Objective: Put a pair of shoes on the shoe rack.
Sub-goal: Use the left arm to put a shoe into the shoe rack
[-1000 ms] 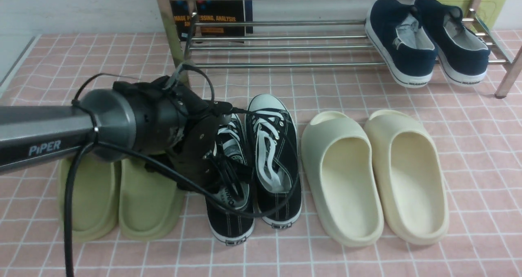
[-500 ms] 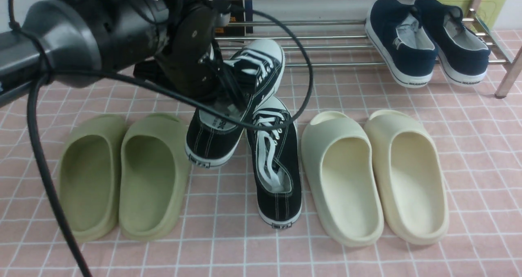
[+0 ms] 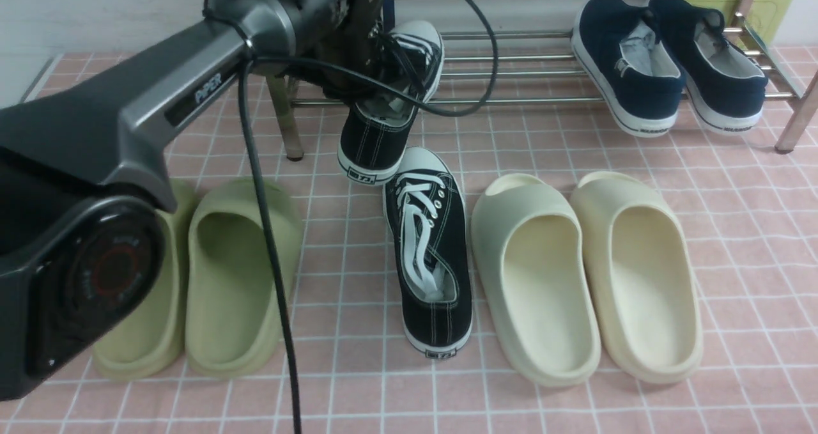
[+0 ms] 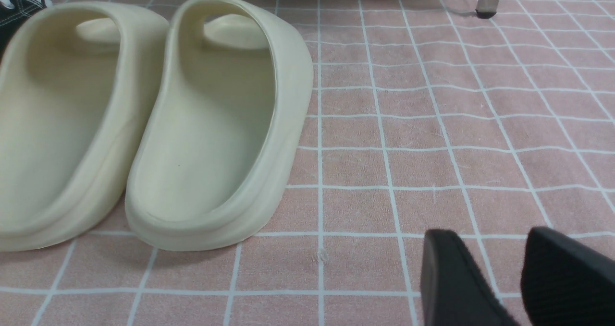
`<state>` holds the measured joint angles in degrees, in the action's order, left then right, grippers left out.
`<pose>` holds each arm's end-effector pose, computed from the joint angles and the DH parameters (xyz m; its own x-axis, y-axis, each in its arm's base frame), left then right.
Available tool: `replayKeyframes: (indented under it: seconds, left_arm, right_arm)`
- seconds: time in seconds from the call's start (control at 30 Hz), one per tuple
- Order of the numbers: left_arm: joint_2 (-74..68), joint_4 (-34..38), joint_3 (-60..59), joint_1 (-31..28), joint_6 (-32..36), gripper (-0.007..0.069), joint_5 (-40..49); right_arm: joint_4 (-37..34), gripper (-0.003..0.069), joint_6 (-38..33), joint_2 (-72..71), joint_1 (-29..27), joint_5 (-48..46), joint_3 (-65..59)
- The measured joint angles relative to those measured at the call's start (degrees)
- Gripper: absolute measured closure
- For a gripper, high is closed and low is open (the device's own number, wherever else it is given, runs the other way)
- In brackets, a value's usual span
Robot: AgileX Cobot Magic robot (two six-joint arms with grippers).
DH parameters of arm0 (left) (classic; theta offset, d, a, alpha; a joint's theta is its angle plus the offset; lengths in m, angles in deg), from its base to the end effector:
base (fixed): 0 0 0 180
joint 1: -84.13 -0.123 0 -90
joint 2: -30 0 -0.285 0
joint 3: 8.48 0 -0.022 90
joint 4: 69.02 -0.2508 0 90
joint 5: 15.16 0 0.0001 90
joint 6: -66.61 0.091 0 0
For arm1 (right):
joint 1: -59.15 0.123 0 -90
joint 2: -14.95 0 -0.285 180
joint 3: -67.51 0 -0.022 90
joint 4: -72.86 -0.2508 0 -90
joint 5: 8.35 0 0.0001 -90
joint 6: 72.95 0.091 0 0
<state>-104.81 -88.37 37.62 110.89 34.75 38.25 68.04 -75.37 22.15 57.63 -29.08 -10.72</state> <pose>0.4634 -0.2066 0.2851 -0.7444 0.0055 -0.6678 0.0297 0.9992 -0.0250 0.0529 0.0013 0.1753 -0.2770 0.0438 -0.9599 0.0081 0.9990 0.0433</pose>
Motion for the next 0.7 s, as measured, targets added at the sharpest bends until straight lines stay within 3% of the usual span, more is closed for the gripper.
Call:
replayKeyframes:
  seconds: [0.2,0.5,0.63,0.7]
  left_arm:
    - [-6.8,0.7,8.5,-2.2,-2.2,0.0608,-1.2]
    - [-8.5,0.1,9.5,-2.8,-4.9,0.0594,-6.3]
    - [-8.6,1.0,9.7,-2.8,-5.0,0.0533,-8.4]
    - [-8.6,1.3,9.9,-2.8,-5.0,0.0456,-9.4]
  right_arm:
    - [0.0,0.0420,0.0,0.0,0.0,0.0,0.0]
    - [0.0,0.0420,0.0,0.0,0.0,0.0,0.0]
    - [0.0,0.0420,0.0,0.0,0.0,0.0,0.0]
    - [0.0,0.0420,0.0,0.0,0.0,0.0,0.0]
